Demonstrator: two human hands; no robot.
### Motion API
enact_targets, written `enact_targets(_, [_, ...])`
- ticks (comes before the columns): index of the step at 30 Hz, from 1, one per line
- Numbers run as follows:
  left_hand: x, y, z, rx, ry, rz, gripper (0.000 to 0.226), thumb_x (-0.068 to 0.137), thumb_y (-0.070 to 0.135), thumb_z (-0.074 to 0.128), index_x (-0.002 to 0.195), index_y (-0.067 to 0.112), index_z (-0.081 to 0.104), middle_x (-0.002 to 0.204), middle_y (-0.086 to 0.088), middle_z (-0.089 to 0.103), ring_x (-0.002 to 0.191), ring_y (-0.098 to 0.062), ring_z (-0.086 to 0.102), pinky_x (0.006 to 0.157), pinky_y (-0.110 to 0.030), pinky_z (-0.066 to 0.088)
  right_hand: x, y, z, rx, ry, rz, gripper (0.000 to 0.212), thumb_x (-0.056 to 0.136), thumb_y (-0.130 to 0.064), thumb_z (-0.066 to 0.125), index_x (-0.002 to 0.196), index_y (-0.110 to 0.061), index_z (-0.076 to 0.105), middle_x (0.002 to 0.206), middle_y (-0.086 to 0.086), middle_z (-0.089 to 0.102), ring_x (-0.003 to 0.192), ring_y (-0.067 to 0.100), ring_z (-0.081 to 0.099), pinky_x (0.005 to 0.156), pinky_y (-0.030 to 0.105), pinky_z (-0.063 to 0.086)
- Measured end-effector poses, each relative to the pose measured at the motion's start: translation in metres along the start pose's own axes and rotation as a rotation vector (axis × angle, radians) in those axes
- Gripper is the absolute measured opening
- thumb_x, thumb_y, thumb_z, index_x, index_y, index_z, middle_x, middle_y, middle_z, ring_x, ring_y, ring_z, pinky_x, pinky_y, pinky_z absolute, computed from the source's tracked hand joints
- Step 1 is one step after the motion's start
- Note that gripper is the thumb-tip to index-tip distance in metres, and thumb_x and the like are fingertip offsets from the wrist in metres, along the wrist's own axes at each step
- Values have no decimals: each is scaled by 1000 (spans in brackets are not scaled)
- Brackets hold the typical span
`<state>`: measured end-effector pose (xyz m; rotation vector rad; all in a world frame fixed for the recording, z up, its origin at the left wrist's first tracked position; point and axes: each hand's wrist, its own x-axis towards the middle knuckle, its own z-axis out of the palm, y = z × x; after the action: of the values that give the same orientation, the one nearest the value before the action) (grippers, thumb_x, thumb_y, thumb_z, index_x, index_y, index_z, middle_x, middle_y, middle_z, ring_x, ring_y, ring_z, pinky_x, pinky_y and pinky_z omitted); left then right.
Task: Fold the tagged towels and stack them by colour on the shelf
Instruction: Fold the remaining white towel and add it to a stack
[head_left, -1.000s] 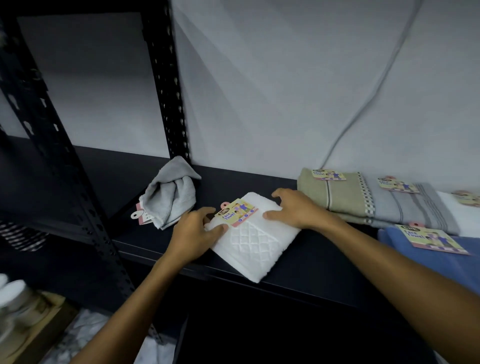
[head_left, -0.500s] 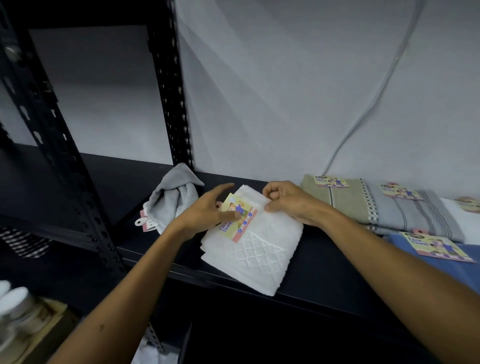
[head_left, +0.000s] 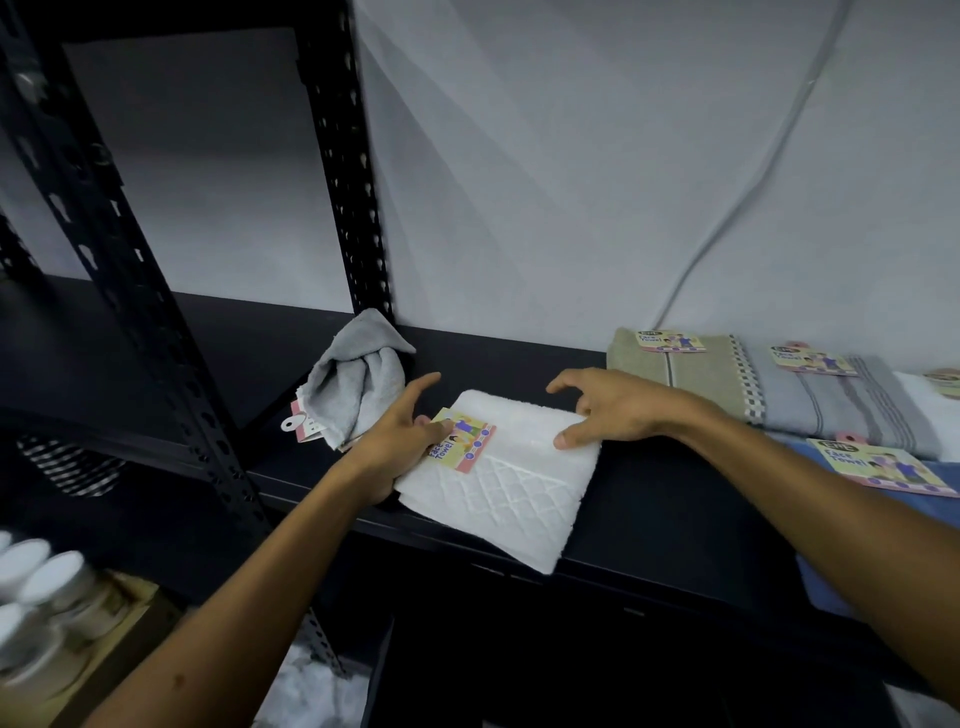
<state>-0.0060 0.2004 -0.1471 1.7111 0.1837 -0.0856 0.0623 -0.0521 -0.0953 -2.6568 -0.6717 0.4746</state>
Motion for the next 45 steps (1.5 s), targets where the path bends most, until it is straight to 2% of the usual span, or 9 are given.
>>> enact_targets(7, [19, 10, 7, 357, 159, 317, 57, 92, 19, 67, 139, 40, 42, 85, 4, 59, 60, 5, 60, 59, -12, 46, -13, 6, 18, -233, 24, 20, 45, 91, -29, 62, 133, -27, 45, 108, -7, 57, 101, 17, 53, 94, 37, 30])
enact_targets(13, [37, -6, 8, 663, 153, 367, 49, 93, 26, 66, 138, 32, 48, 82, 0, 61, 71, -7, 53, 69, -22, 42, -15, 10, 23, -254, 61, 30, 48, 92, -30, 60, 136, -28, 39, 117, -3, 60, 107, 21, 53, 95, 39, 28])
enact_targets(18, [38, -14, 12, 863, 240, 476, 22, 96, 29, 58, 114, 21, 69, 98, 0, 72, 89, -17, 64, 70, -27, 45, -18, 10, 25, -252, 71, 43, 49, 92, -31, 58, 137, -28, 38, 116, -1, 60, 107, 22, 53, 96, 41, 30])
enact_targets(23, [33, -13, 16, 1190, 438, 483, 31, 98, 43, 45, 112, 28, 68, 97, -5, 64, 89, -27, 61, 72, -39, 51, -23, -7, 28, -367, 199, 105, 53, 90, -20, 55, 140, -21, 38, 115, 3, 58, 105, 26, 56, 93, 41, 40])
enact_targets(28, [26, -14, 24, 976, 150, 709, 51, 94, 41, 31, 126, 16, 62, 122, -1, 66, 108, -22, 63, 86, -43, 51, -22, -43, 65, 10, 560, 2, 42, 100, -23, 47, 137, -5, 46, 132, 12, 53, 123, 30, 50, 101, 38, 40])
enact_targets(33, [25, -27, 18, 1117, -157, 556, 81, 88, 61, 6, 153, 17, 31, 159, 2, 31, 147, -11, 25, 116, -40, 27, -12, -53, 114, -107, 414, 115, 61, 105, -37, 30, 151, 3, 21, 161, 21, 14, 150, 30, 7, 121, 35, 6])
enact_targets(36, [27, -25, 18, 1196, -195, 419, 67, 100, 54, 13, 158, 20, 10, 165, 6, 8, 151, -9, 4, 121, -36, 11, -14, -49, 120, -155, 360, 165, 74, 103, -49, 21, 154, 2, 4, 163, 17, -6, 151, 24, -10, 121, 35, -6])
enact_targets(41, [28, -27, 15, 1228, -222, 349, 83, 85, 70, 0, 157, 28, -3, 164, 12, -5, 150, -10, -8, 121, -37, 2, -19, -46, 122, -169, 344, 204, 81, 100, -57, 19, 154, -1, -6, 161, 16, -18, 149, 24, -19, 118, 36, -12])
enact_targets(45, [25, -26, 14, 1235, -208, 353, 67, 98, 62, 7, 156, 31, -3, 164, 12, -6, 150, -8, -10, 122, -42, 0, -26, -45, 121, -160, 326, 234, 85, 98, -61, 18, 154, -2, -7, 161, 17, -18, 149, 25, -18, 120, 38, -10])
